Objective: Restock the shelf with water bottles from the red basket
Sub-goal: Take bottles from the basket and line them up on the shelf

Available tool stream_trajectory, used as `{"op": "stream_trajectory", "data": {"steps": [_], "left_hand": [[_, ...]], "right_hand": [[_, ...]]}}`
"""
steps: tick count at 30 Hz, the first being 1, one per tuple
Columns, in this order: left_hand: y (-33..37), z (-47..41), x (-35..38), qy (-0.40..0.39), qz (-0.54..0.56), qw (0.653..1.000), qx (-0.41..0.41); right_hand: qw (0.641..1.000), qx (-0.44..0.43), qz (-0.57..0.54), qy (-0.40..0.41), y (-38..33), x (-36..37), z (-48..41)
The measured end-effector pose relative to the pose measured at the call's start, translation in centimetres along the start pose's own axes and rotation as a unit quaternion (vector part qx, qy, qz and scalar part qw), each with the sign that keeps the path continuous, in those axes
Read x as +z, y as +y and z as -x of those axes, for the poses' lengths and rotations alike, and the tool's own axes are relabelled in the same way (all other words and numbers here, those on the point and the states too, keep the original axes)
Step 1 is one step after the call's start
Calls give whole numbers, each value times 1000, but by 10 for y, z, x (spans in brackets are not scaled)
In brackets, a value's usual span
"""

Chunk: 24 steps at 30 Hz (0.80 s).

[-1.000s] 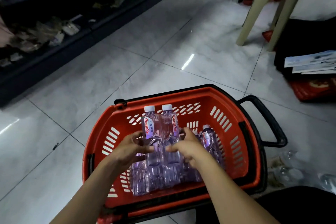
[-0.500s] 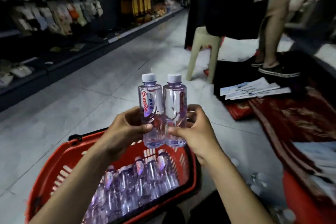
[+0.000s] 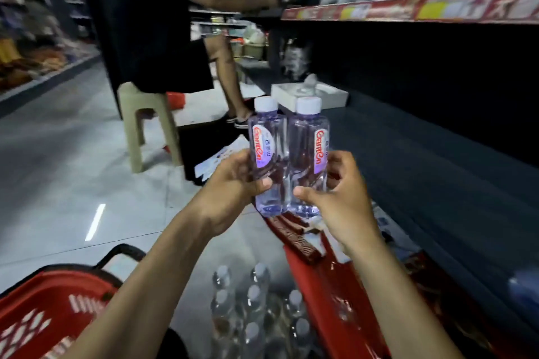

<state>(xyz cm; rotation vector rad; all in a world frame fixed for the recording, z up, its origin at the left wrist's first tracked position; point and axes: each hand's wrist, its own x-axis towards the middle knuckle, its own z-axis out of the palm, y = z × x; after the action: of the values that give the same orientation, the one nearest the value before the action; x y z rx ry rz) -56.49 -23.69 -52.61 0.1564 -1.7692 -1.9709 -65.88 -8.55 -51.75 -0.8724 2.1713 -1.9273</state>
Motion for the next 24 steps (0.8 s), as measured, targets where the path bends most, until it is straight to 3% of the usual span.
{"op": "stream_trajectory", "data": {"steps": [4,8,17,24], "left_hand": [[-17,-56,65,-74,20,997,-21],[-50,-90,116,-143,37,988,-42],[-110,-122,200,-227,89,966,-82],[-135,-143,234,-242,59,967,-59]], "right_hand": [[991,15,23,129,25,-57,-10],[976,41,48,208,47,-101,-10],[944,88,133,290,86,-170,-8],[896,98,232,365,105,-167,-7]]}}
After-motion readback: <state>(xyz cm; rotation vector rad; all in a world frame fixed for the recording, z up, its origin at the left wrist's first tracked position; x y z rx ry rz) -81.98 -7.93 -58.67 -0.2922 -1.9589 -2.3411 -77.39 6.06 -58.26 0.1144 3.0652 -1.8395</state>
